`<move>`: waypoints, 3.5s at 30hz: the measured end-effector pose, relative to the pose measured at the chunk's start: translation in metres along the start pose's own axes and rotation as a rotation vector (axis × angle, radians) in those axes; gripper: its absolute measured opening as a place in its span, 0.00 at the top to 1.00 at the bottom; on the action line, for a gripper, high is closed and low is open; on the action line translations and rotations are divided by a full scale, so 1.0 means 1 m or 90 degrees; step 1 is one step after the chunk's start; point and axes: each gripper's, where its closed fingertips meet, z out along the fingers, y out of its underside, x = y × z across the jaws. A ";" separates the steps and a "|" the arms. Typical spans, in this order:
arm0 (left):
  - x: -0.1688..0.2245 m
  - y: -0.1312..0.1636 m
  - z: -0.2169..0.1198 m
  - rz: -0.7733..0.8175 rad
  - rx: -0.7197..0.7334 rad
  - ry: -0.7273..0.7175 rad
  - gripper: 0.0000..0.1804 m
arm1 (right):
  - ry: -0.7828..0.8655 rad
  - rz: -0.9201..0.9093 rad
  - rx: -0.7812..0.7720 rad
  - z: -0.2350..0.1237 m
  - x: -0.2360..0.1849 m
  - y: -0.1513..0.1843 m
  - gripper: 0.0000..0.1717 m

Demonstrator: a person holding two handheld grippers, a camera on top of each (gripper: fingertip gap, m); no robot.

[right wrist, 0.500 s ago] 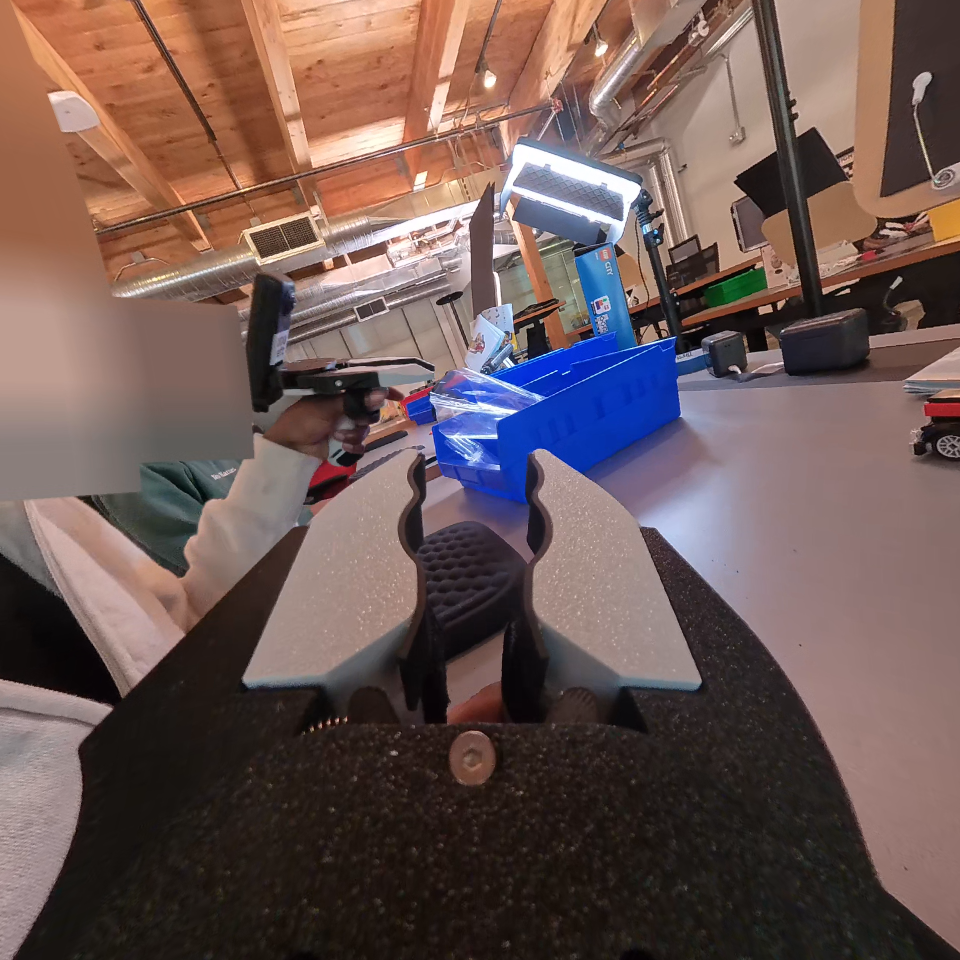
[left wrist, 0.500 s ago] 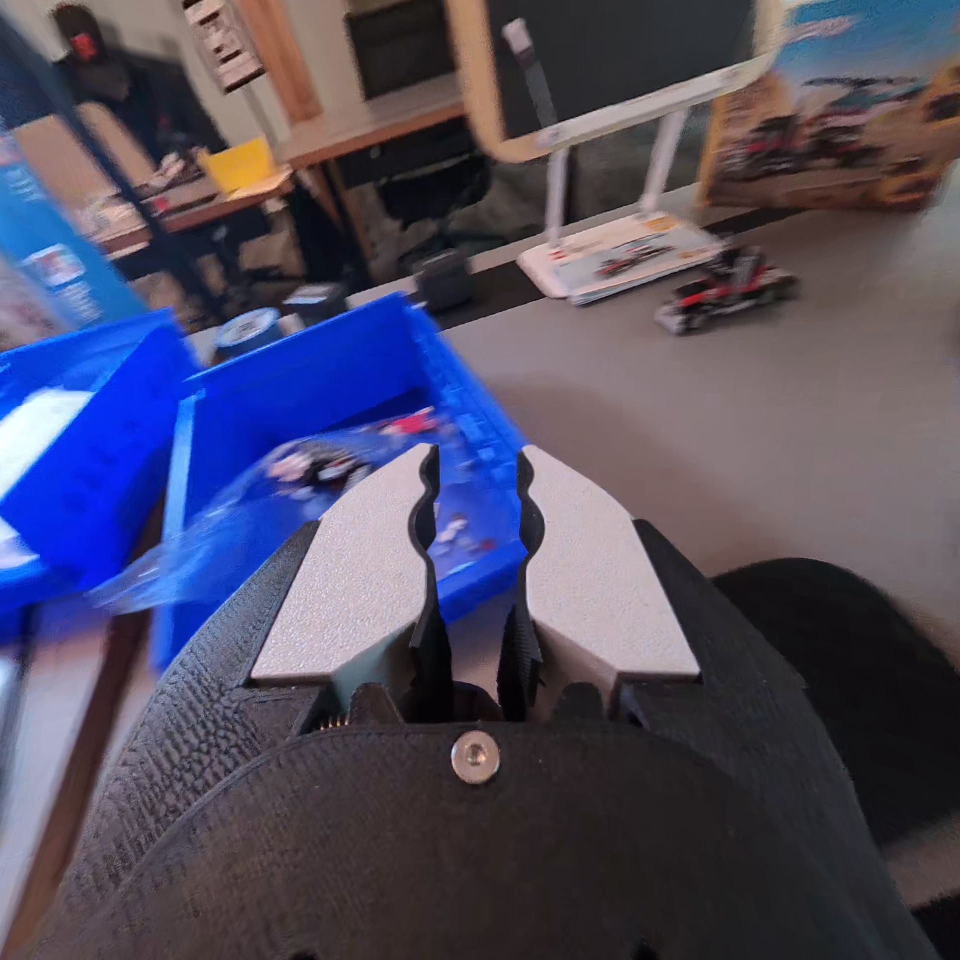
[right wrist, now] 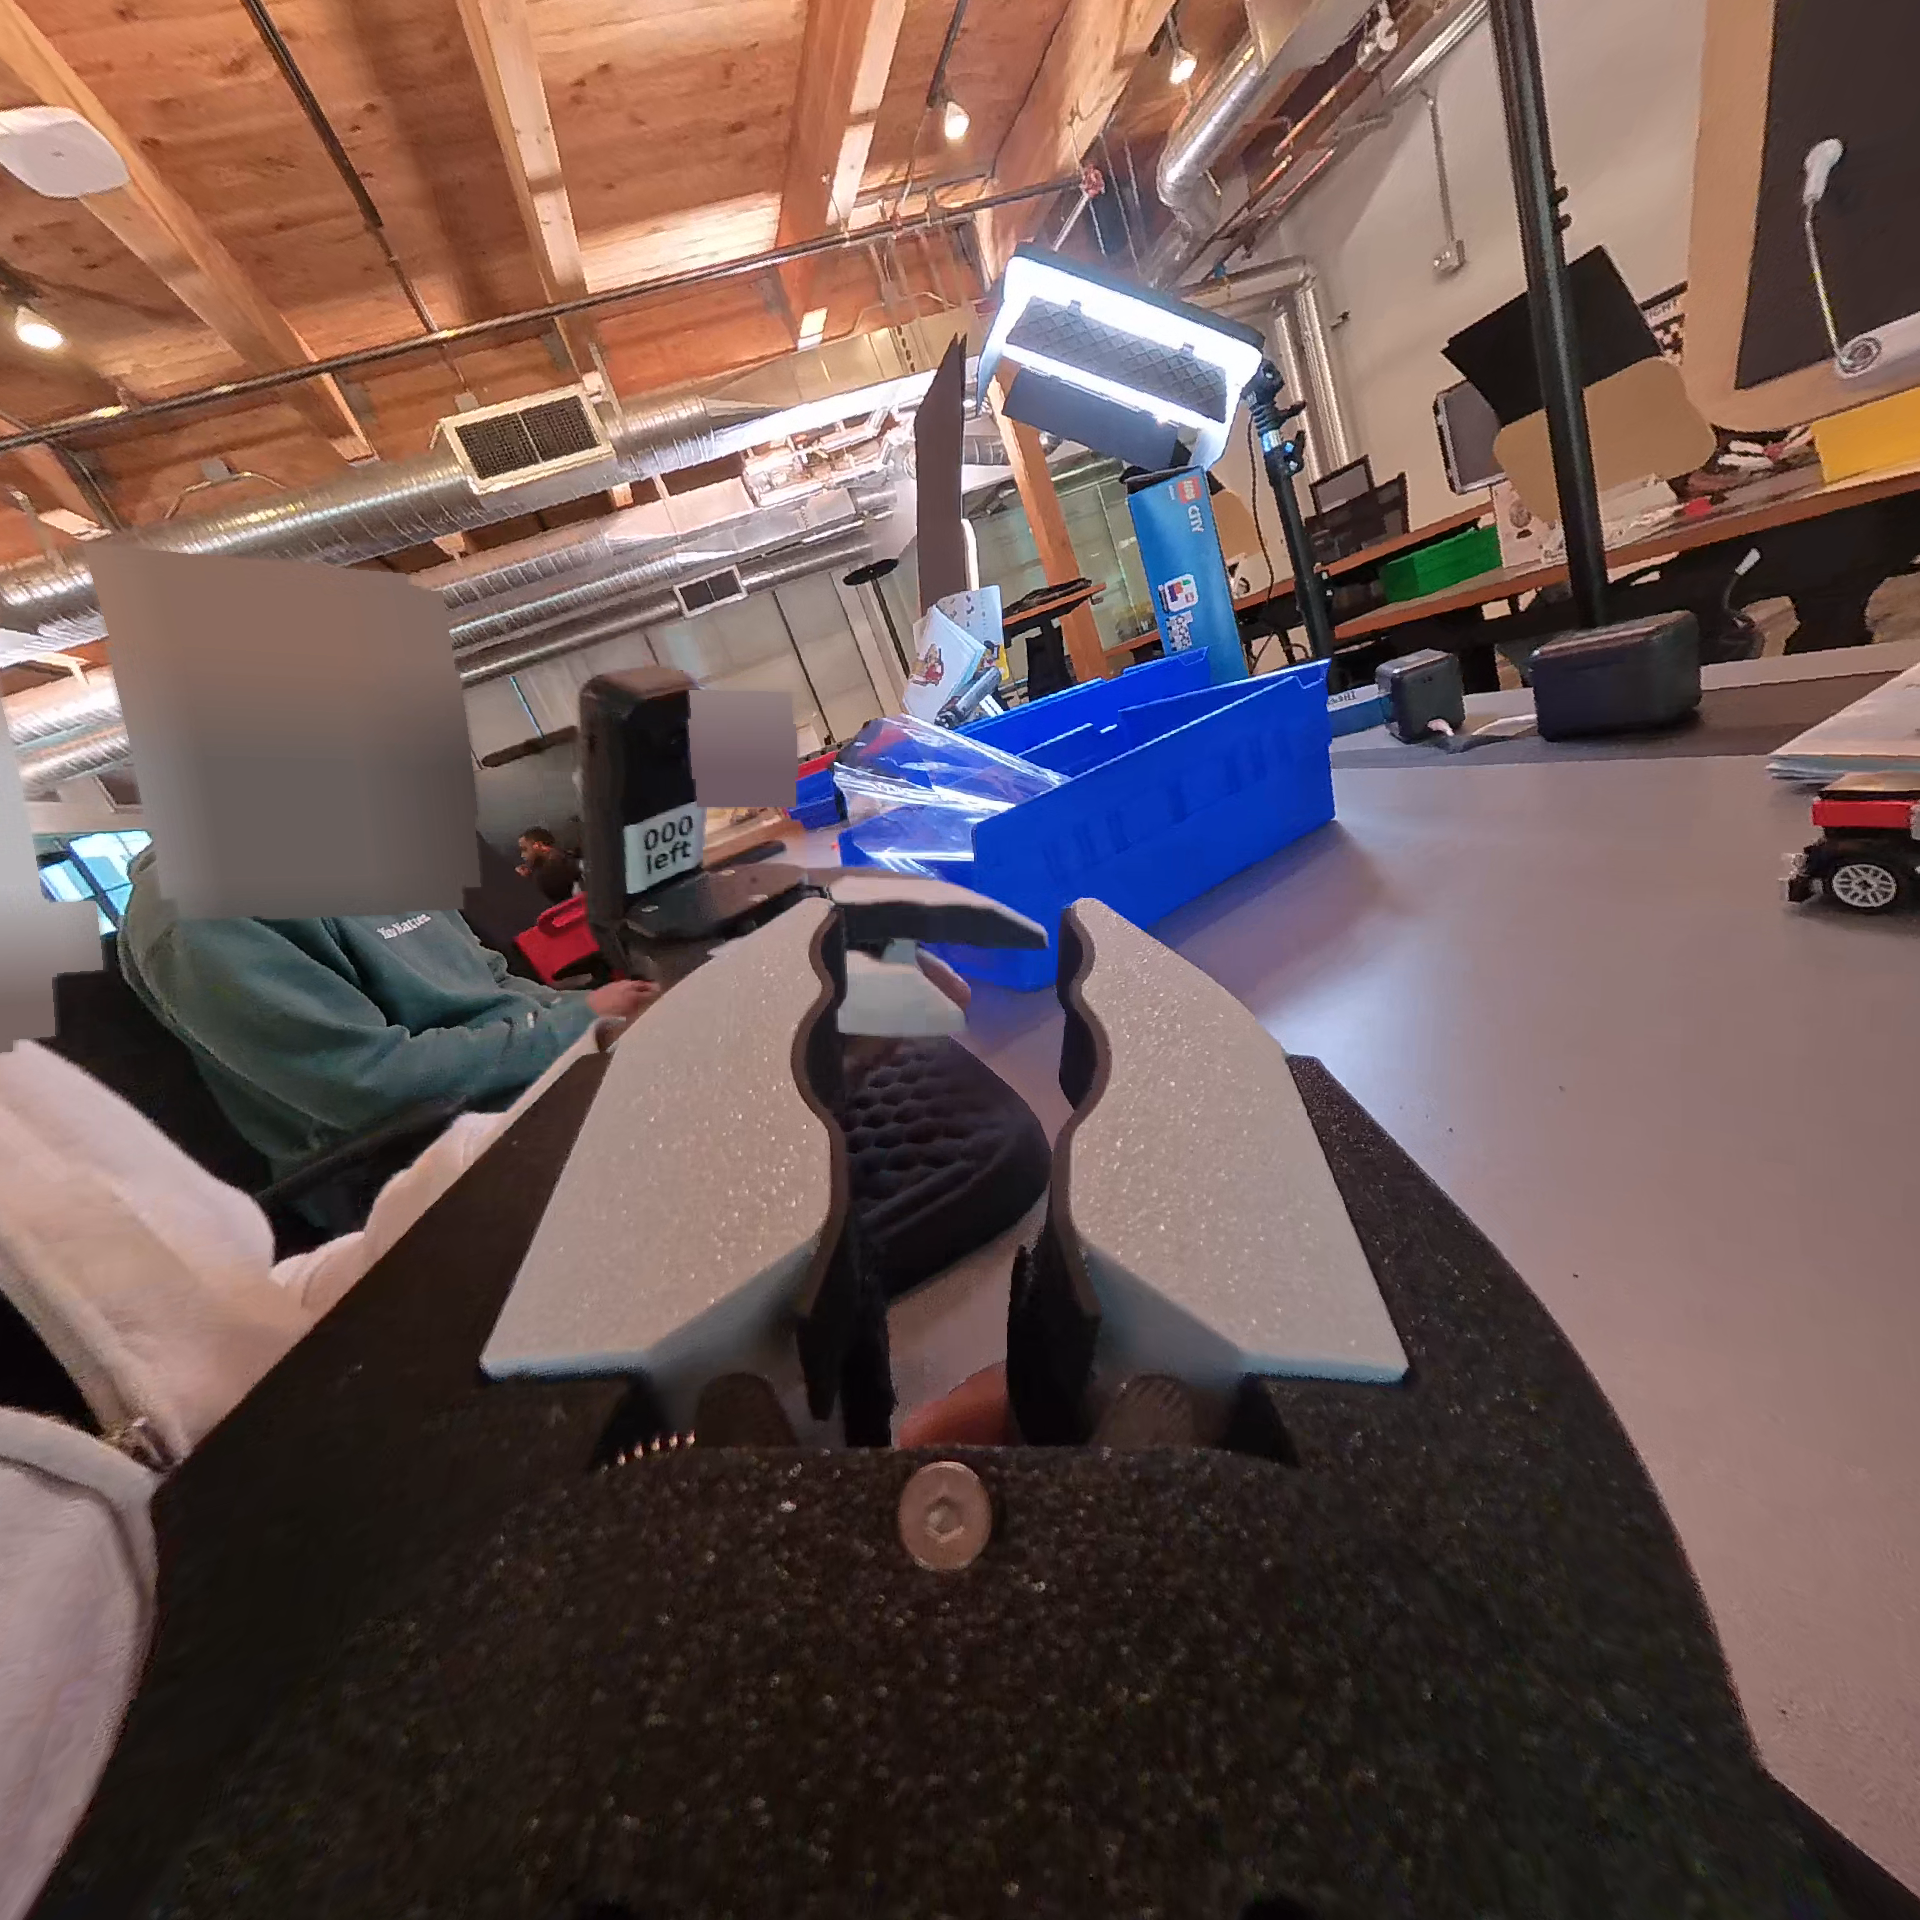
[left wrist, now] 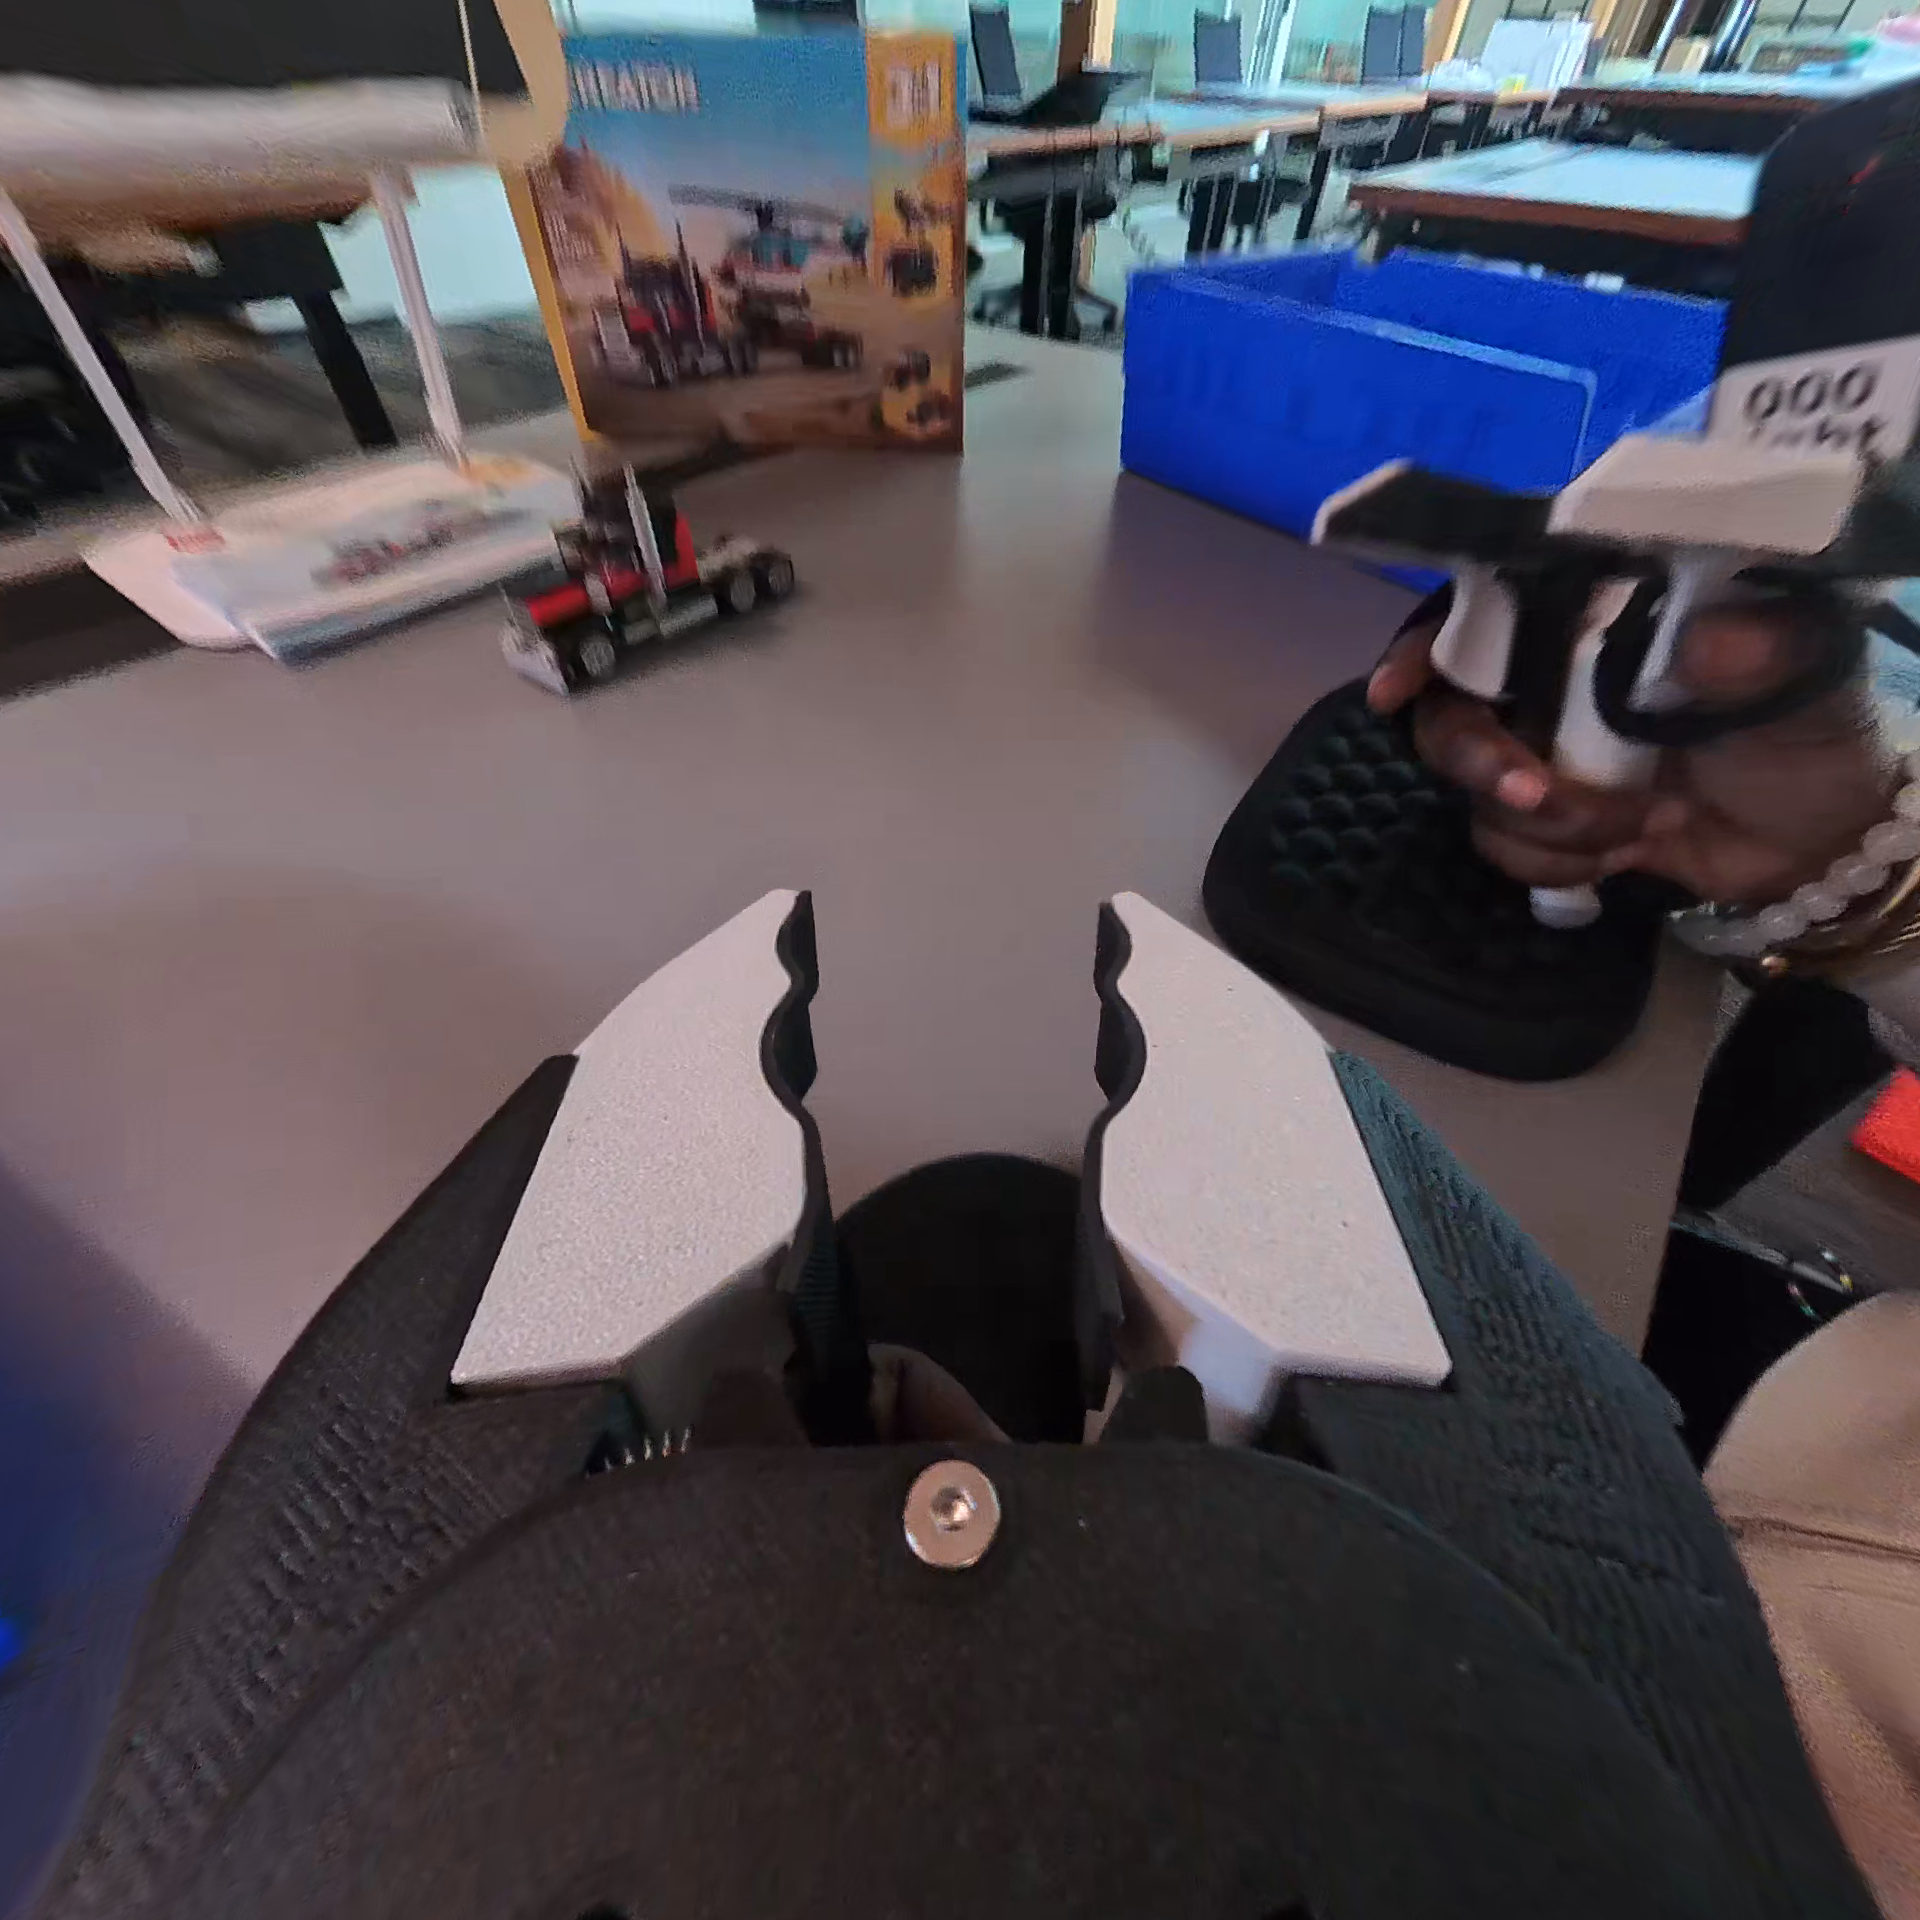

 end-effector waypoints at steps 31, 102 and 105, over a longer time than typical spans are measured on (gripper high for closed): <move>-0.087 -0.075 0.176 0.038 0.032 0.055 0.64 | 0.341 -0.325 -0.366 0.037 0.279 -0.017 0.42; -0.126 -0.027 0.180 0.097 -0.042 -0.016 0.66 | 0.175 -0.346 -0.453 0.031 0.275 0.006 0.67; -0.126 -0.022 0.181 0.098 -0.053 -0.011 0.66 | 0.183 -0.335 -0.424 0.032 0.280 0.003 0.57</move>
